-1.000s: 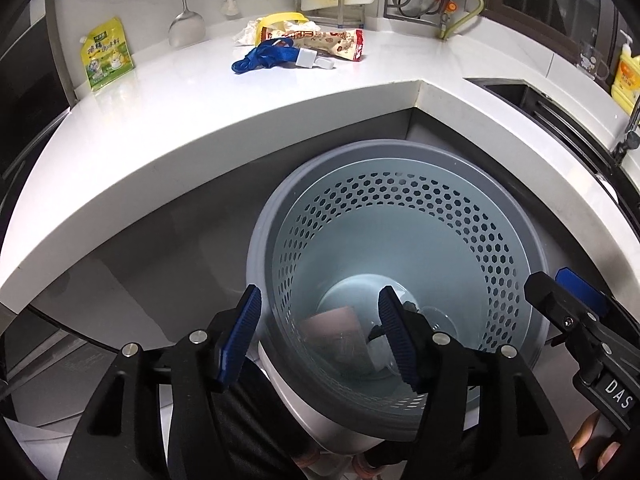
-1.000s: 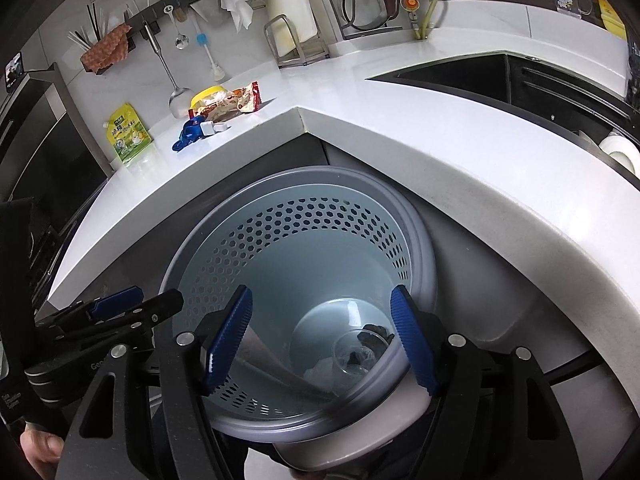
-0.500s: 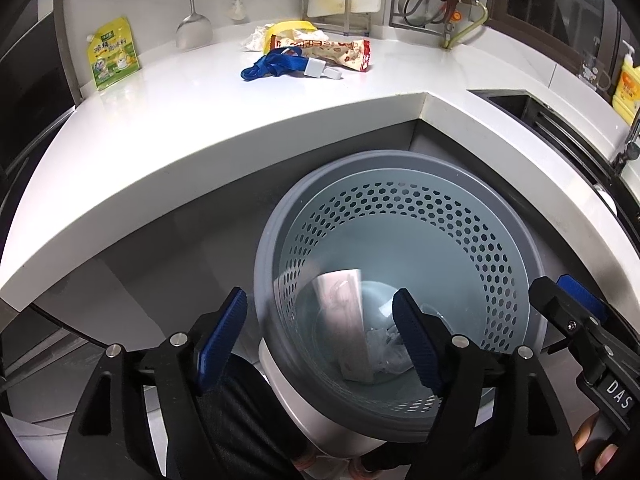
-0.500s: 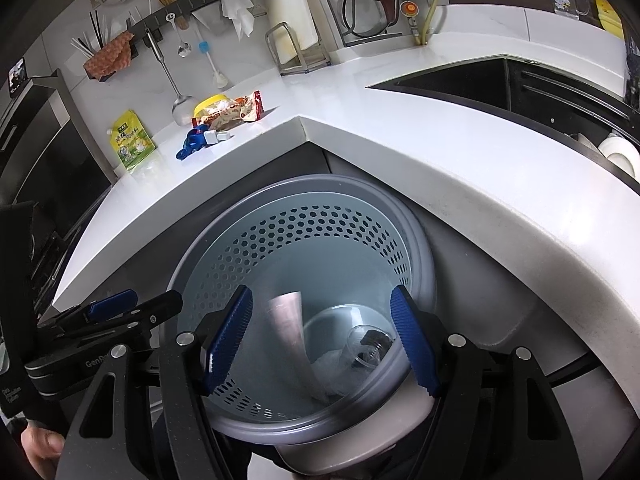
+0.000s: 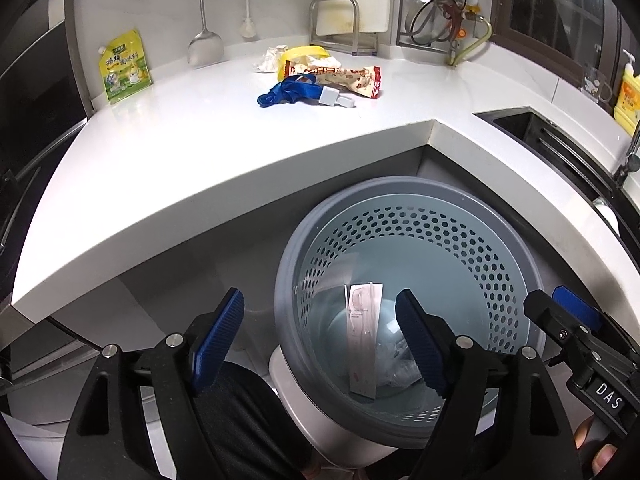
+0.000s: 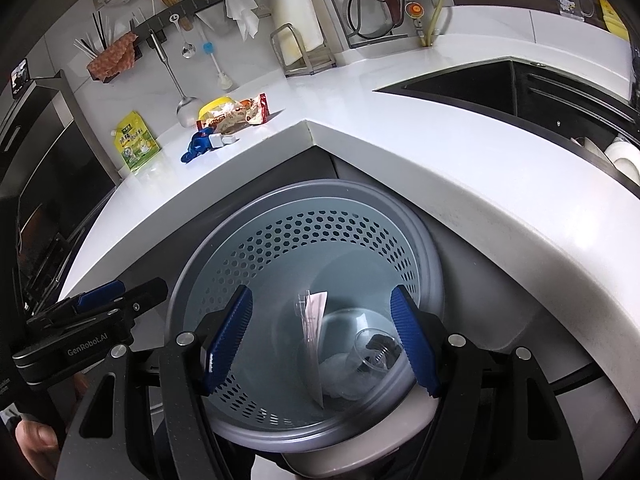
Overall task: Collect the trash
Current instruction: 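Move both tools back toward the items on the counter, then reach the right tool to the red-and-white snack wrapper and grasp it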
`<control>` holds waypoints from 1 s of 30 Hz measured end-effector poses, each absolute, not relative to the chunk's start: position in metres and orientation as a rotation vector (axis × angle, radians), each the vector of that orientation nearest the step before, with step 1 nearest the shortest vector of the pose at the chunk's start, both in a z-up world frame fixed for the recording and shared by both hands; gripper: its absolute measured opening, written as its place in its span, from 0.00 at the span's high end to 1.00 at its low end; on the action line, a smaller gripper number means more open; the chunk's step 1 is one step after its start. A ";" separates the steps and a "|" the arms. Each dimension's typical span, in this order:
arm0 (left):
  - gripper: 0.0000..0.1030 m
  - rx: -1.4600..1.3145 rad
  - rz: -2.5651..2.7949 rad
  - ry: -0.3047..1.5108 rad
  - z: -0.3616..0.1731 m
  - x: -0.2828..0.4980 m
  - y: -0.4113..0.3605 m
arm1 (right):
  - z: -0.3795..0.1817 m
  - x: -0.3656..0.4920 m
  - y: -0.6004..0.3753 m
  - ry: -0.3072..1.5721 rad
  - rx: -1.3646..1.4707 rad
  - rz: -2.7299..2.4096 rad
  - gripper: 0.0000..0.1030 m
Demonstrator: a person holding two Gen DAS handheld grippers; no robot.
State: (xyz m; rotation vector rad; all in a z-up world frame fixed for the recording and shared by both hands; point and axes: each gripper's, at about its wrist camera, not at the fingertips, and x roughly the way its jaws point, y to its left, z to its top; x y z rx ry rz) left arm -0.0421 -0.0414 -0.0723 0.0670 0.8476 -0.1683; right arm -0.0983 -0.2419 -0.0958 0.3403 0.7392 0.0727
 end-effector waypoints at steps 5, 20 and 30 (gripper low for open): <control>0.22 0.063 -0.161 0.827 -0.065 -0.040 -0.038 | -0.091 -0.092 -0.243 0.733 0.334 0.077 0.33; 0.15 0.025 -0.103 0.730 -0.027 -0.004 -0.022 | -0.049 -0.040 -0.245 0.649 0.273 0.148 0.31; 0.13 -0.009 -0.064 0.710 -0.011 0.049 -0.013 | -0.026 0.043 -0.239 0.683 0.253 0.251 0.29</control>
